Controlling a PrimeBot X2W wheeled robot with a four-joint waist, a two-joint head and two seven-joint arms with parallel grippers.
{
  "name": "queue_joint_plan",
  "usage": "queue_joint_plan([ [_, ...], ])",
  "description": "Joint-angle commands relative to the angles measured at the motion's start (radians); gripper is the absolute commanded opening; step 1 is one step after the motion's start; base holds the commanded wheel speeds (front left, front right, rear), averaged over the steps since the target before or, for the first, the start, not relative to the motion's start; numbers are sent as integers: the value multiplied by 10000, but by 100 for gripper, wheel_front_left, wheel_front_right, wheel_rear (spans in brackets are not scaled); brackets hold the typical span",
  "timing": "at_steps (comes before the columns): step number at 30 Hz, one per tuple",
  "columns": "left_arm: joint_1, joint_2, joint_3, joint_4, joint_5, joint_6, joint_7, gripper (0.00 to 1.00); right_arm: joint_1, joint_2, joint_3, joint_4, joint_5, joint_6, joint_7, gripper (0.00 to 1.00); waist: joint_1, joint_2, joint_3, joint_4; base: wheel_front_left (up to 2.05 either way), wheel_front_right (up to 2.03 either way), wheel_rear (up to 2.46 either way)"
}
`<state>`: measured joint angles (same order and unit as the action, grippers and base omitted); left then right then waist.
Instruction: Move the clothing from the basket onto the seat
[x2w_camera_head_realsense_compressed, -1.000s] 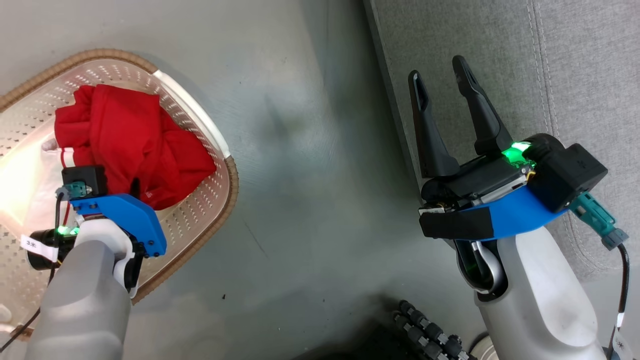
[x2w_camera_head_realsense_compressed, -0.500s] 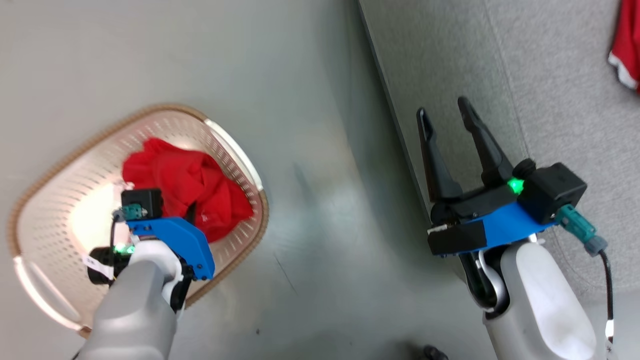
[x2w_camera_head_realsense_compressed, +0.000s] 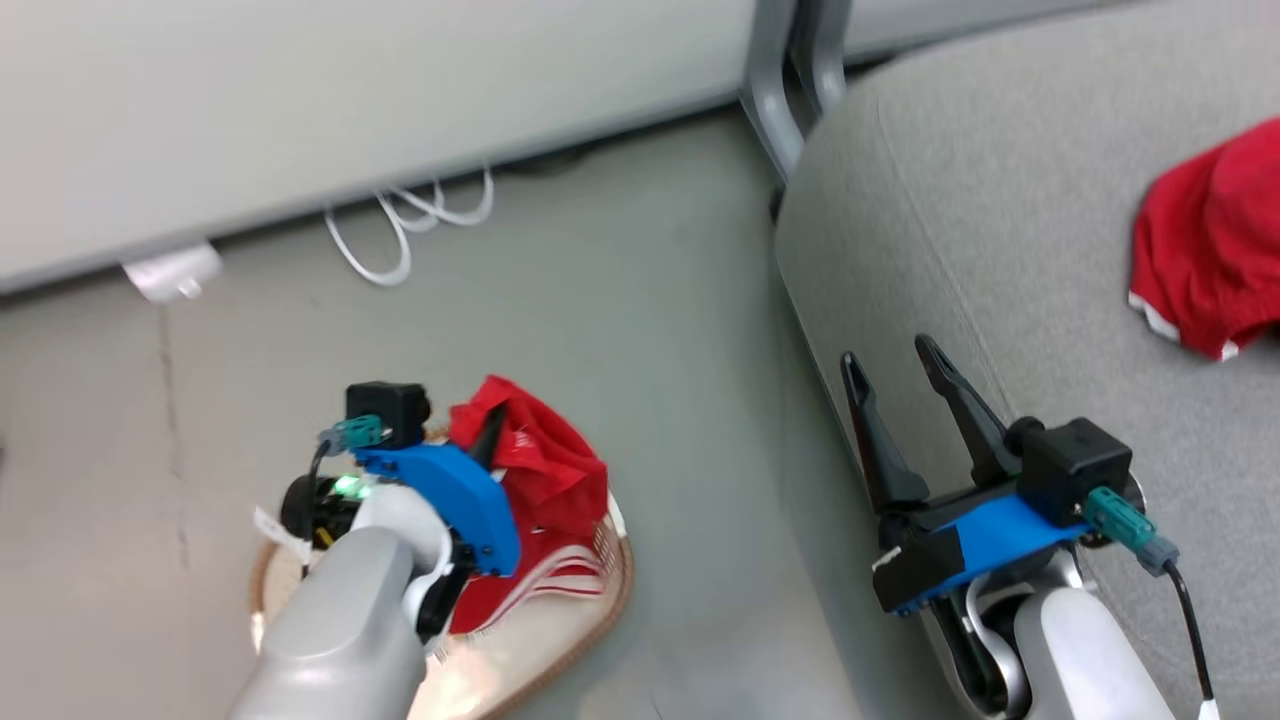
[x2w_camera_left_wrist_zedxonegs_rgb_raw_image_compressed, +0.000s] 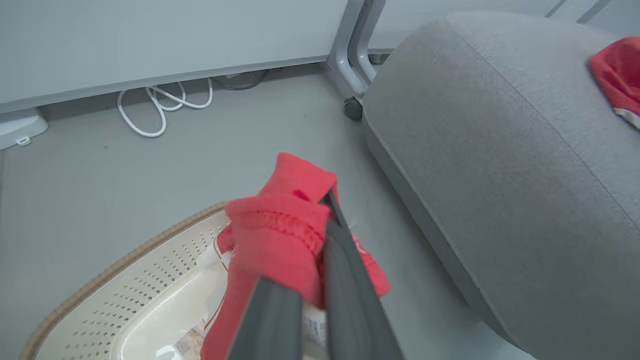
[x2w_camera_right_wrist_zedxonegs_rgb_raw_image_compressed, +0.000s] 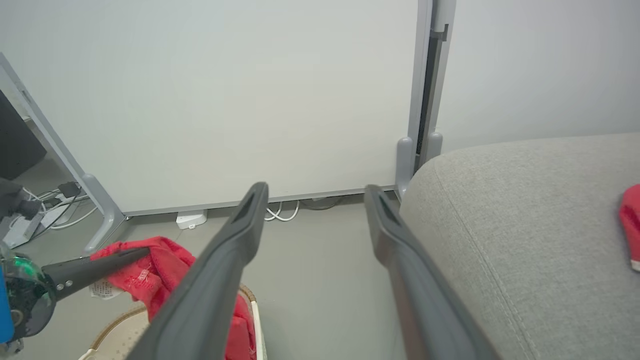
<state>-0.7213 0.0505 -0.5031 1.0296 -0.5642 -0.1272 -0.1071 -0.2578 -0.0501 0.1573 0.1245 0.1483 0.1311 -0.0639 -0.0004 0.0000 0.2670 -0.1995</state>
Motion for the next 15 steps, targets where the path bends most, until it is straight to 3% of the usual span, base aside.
queue_joint_plan([
  [1, 108, 5, -175, -197, -122, -39, 10, 0, 246, -5, -52, -39, -53, -9, 73, 100, 4, 0, -1277, 682, 0, 0, 0],
  [6, -213, 9, -1230, -1595, -975, -39, 245, 0, 776, -4, -265, -334, -124, -7, 427, 100, 4, 0, -1978, 1023, 0, 0, 0],
  [15, -1183, 11, -2864, -3823, -2177, 419, 705, 0, 1239, -4, -33, -692, -82, -7, 931, 100, 4, 0, -2818, 1321, 0, 0, 0],
])
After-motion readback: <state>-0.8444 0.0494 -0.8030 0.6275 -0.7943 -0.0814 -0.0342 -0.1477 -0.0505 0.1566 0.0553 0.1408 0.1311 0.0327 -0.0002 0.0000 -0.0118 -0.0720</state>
